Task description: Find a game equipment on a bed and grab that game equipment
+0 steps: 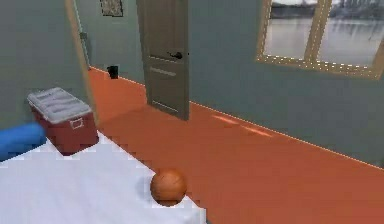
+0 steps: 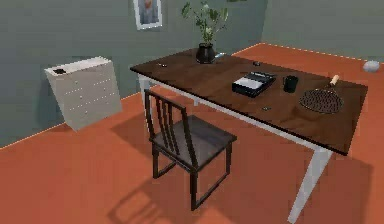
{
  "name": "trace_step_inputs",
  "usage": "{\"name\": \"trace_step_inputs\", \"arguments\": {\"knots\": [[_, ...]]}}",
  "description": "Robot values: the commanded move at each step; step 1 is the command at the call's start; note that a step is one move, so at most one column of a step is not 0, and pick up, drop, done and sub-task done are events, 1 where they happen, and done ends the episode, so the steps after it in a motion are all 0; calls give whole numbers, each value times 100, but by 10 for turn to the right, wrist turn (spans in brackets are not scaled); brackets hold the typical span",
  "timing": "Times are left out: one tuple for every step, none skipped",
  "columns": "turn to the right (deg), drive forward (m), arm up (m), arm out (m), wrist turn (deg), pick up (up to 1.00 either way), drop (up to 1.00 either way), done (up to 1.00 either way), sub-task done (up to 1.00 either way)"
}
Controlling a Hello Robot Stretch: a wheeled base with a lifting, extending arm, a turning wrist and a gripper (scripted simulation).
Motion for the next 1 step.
{"name": "trace_step_inputs", "arguments": {"knots": [[210, 0, 0, 0, 0, 0, 0, 0, 0]]}}
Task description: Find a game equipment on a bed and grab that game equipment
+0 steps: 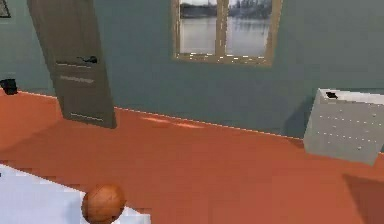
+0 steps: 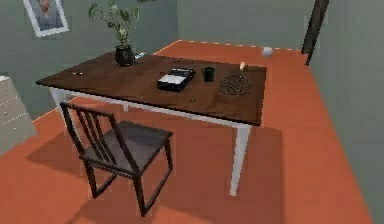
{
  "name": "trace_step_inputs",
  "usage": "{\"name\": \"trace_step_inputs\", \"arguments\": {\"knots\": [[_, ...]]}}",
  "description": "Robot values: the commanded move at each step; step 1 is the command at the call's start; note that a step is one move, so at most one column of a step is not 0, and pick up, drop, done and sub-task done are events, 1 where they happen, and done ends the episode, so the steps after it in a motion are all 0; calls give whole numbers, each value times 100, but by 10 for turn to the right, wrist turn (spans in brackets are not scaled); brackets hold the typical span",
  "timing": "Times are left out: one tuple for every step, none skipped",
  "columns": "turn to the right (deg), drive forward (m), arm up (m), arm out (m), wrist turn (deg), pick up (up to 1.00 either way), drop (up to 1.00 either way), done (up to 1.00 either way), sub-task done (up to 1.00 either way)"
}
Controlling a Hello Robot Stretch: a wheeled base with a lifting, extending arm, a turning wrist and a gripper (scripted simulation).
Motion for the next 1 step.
{"name": "trace_step_inputs", "arguments": {"knots": [[0, 85, 0, 0, 0, 0, 0, 0, 0]]}}
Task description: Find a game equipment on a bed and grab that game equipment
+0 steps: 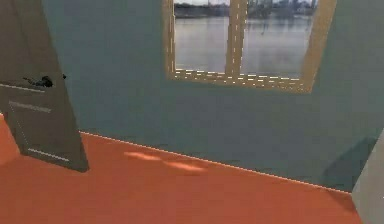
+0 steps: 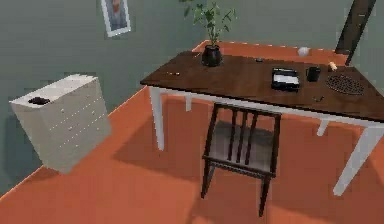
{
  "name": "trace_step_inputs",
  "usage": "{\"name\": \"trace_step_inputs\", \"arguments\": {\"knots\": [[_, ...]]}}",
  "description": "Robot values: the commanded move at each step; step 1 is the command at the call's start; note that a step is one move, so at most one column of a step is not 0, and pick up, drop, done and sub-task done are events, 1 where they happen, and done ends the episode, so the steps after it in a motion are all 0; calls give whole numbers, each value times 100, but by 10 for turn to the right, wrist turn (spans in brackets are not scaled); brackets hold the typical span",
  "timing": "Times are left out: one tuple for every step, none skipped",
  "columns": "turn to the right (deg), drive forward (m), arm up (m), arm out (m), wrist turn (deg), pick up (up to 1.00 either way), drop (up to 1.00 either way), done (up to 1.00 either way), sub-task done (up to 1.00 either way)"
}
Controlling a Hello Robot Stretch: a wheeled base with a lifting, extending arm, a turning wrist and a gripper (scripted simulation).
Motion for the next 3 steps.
{"name": "trace_step_inputs", "arguments": {"knots": [[-450, 0, 0, 0, 0, 0, 0, 0, 0], [-450, 0, 0, 0, 0, 0, 0, 0, 0], [-450, 0, 0, 0, 0, 0, 0, 0, 0]]}}
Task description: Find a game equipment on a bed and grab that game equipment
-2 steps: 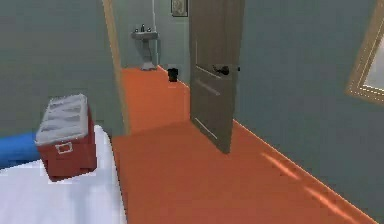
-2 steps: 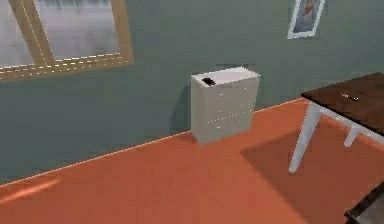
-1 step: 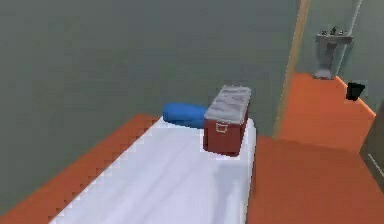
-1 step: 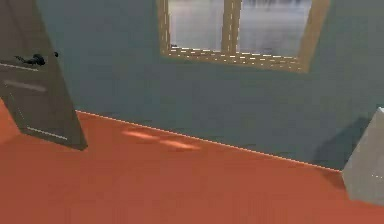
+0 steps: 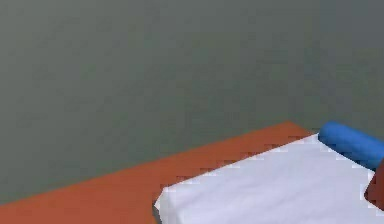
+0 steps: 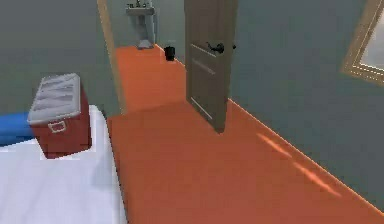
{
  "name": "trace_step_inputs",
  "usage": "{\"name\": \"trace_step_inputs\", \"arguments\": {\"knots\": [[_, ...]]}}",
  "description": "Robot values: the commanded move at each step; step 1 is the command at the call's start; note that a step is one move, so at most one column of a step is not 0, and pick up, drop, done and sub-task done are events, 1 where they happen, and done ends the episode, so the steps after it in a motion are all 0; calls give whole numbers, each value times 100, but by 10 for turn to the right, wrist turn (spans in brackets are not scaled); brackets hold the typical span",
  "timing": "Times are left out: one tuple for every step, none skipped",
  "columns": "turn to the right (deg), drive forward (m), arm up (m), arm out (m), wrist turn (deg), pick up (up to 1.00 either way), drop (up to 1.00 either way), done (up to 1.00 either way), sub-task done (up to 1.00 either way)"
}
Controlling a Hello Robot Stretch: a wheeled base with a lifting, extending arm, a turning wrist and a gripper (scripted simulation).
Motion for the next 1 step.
{"name": "trace_step_inputs", "arguments": {"knots": [[-330, 0, 0, 0, 0, 0, 0, 0, 0]]}}
